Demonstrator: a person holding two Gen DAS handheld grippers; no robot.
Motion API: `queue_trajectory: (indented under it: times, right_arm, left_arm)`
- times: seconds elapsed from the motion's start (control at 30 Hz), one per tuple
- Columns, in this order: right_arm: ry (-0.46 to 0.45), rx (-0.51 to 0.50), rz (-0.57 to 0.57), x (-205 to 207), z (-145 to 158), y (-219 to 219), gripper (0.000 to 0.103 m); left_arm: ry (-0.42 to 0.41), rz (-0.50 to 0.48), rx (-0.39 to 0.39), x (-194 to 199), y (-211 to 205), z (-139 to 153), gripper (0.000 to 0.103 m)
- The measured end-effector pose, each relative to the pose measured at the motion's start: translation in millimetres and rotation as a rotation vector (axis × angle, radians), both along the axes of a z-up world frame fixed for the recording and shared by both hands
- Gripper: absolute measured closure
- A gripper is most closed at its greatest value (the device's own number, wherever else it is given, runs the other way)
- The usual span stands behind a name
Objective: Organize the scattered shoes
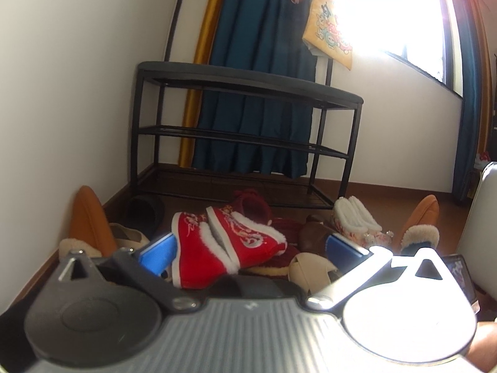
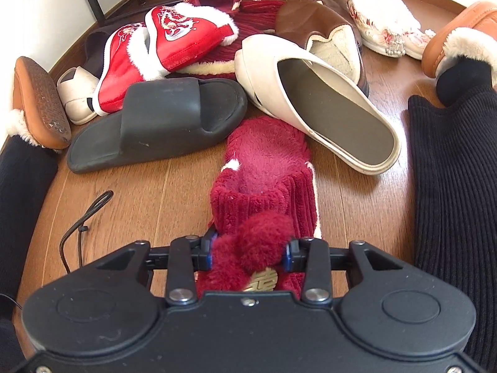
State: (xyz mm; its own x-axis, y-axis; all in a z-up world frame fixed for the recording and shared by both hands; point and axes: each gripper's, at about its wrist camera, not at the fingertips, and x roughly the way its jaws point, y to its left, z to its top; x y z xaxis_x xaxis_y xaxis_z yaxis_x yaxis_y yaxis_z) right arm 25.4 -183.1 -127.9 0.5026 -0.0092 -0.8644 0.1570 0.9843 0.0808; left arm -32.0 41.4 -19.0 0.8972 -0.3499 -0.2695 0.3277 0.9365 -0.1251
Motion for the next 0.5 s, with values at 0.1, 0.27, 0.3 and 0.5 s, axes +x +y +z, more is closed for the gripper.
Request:
queue_trajectory:
  times: [0.1, 0.27, 0.3, 0.5]
  right_arm:
    - [-0.030, -0.072, 0.033, -3, 5, 10, 0.037]
    - [-0.120, -0.141, 0.101, -9, 29, 29, 0.000]
    - [-0.134, -0.138, 0.110, -11, 35, 29, 0.000]
    - [-0.185, -0.123, 0.144, -15, 60, 28, 0.000]
  left_arm:
    - [0.001, -0.006, 0.004, 0, -1, 0, 0.000]
    - [0.003, -0.009, 0.010, 1, -4, 1, 0.000]
    - [0.004, -0.009, 0.009, 2, -4, 1, 0.000]
    - [-0.001, -0.018, 0.012, 1, -7, 3, 0.000]
